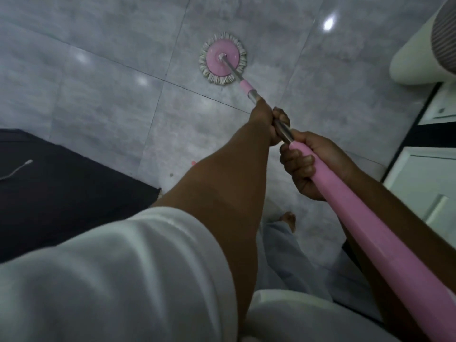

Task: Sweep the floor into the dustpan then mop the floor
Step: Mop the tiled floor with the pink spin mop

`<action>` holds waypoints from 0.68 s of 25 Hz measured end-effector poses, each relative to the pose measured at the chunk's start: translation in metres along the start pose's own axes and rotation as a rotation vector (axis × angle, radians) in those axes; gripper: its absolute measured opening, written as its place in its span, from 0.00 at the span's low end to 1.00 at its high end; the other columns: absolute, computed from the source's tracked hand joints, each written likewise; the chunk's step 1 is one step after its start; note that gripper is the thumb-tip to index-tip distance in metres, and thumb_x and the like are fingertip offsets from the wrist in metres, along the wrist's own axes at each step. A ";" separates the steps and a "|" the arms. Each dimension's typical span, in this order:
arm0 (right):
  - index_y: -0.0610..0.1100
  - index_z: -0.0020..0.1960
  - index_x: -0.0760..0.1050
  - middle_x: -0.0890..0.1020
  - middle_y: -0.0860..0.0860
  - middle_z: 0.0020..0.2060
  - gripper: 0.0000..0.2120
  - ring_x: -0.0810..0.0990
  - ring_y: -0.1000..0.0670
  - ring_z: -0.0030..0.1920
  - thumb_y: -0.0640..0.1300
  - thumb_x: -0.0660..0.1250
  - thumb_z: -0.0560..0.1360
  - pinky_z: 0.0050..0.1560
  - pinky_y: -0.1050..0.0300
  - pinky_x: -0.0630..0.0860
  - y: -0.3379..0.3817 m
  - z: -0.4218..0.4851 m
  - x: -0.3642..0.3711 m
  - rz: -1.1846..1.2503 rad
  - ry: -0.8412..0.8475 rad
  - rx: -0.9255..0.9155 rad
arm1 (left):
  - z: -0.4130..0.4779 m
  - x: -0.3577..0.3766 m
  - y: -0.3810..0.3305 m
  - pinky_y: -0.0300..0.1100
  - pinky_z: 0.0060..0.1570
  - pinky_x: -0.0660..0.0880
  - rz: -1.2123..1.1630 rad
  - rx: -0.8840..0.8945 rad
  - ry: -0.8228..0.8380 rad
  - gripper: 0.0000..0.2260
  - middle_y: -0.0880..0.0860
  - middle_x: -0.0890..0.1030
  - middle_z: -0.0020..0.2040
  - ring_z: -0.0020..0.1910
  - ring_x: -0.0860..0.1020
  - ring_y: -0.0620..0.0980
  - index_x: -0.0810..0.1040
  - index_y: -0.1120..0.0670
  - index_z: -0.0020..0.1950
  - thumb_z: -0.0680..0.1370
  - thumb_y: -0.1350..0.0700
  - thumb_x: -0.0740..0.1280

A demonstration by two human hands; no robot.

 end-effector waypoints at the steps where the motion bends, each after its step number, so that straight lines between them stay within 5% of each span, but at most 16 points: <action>1: 0.42 0.39 0.71 0.71 0.53 0.24 0.16 0.68 0.58 0.17 0.53 0.59 0.78 0.15 0.68 0.65 -0.011 -0.011 -0.012 0.002 -0.006 -0.003 | 0.000 -0.001 0.021 0.28 0.18 0.62 0.010 -0.026 0.022 0.27 0.47 0.63 0.19 0.14 0.63 0.45 0.63 0.53 0.32 0.76 0.30 0.56; 11: 0.42 0.39 0.72 0.72 0.53 0.24 0.15 0.69 0.58 0.17 0.53 0.62 0.74 0.14 0.64 0.67 -0.124 -0.129 -0.125 0.129 -0.034 0.039 | -0.055 -0.022 0.214 0.29 0.20 0.64 0.146 -0.194 0.049 0.25 0.48 0.63 0.24 0.18 0.62 0.45 0.64 0.54 0.35 0.79 0.34 0.56; 17: 0.42 0.40 0.70 0.70 0.52 0.24 0.14 0.67 0.57 0.17 0.54 0.62 0.74 0.13 0.65 0.66 -0.128 -0.127 -0.105 0.029 -0.124 0.069 | -0.062 -0.033 0.204 0.30 0.20 0.64 0.104 -0.198 0.055 0.25 0.48 0.63 0.22 0.16 0.62 0.45 0.64 0.54 0.34 0.78 0.33 0.58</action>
Point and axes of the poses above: each hand's wrist, its own z-axis towards the middle knuckle, its own x-axis out of the palm, y = z × x, the point moved 1 cm from there along z, towards the middle knuckle
